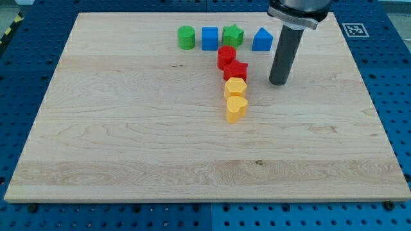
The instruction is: Adjust the red star and yellow blocks to make a vertical line
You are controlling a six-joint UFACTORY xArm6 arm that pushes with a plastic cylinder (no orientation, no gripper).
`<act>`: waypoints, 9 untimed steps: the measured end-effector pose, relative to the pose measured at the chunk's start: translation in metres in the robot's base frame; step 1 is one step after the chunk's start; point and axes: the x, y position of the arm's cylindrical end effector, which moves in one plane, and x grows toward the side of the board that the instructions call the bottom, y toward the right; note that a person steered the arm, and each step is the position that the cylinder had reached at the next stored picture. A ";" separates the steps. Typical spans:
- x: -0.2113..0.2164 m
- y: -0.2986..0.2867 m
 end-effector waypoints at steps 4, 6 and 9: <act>0.000 -0.047; -0.001 -0.059; 0.025 -0.021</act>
